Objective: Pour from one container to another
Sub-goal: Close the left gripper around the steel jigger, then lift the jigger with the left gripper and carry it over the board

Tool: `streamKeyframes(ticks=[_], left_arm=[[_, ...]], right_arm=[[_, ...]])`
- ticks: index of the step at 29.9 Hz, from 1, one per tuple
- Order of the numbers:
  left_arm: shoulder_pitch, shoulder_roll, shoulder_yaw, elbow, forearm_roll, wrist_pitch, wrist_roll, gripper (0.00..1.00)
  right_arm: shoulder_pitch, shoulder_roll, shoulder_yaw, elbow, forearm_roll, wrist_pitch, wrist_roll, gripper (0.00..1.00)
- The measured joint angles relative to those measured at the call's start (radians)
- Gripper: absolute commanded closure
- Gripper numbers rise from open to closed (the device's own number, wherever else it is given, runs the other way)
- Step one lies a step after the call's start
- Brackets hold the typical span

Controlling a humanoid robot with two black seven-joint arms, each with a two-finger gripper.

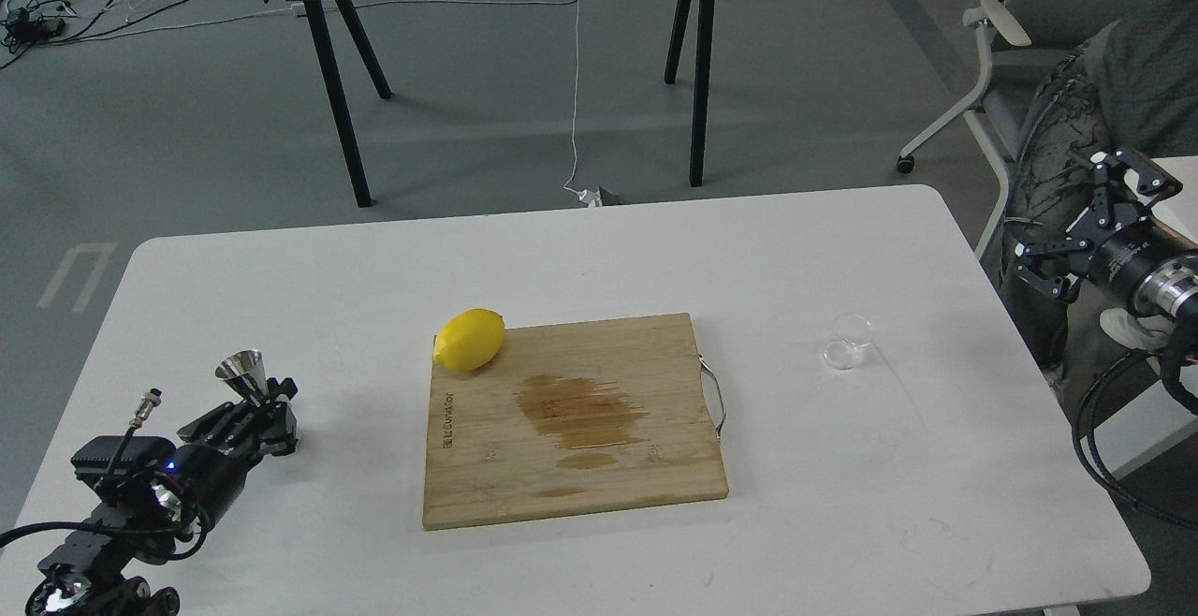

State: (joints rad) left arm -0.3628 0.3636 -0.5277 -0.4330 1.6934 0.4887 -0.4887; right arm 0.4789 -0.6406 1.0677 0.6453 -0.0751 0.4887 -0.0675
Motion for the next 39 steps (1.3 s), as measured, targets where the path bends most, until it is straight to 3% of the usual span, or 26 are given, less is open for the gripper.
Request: streamKeyframes(ticks=[6,11,16,26,33,39], left_arm=[[-0.075,0.02,-0.001,-0.025,0.001,0.0,0.0,0.93],[-0.228,0.102,-0.001,-0.08,0.0,0.0,0.0,0.93],[-0.403,0.108,0.001,-0.146,0.0,0.0,0.0,0.92],[-0.624,-0.132,0.134,-0.216,0.012,0.0,0.0,0.92],[-0.64,-0.325,0.238,-0.222,0.013,0.0,0.0,0.92],[-0.606,-0.363,0.287,-0.205,0.062,0.0,0.0,0.92]], right_arm=[[0.0,0.002,0.008,0.001,0.0,0.0,0.0,0.0],[0.0,0.01,0.037,0.003,0.0,0.0,-0.001,0.0],[0.0,0.013,0.046,0.004,0.0,0.0,-0.002,0.0],[0.0,0.013,0.06,-0.001,0.0,0.0,-0.002,0.0],[0.0,0.013,0.06,-0.002,0.0,0.0,-0.001,0.0],[-0.003,0.013,0.06,-0.004,0.0,0.0,-0.001,0.0]])
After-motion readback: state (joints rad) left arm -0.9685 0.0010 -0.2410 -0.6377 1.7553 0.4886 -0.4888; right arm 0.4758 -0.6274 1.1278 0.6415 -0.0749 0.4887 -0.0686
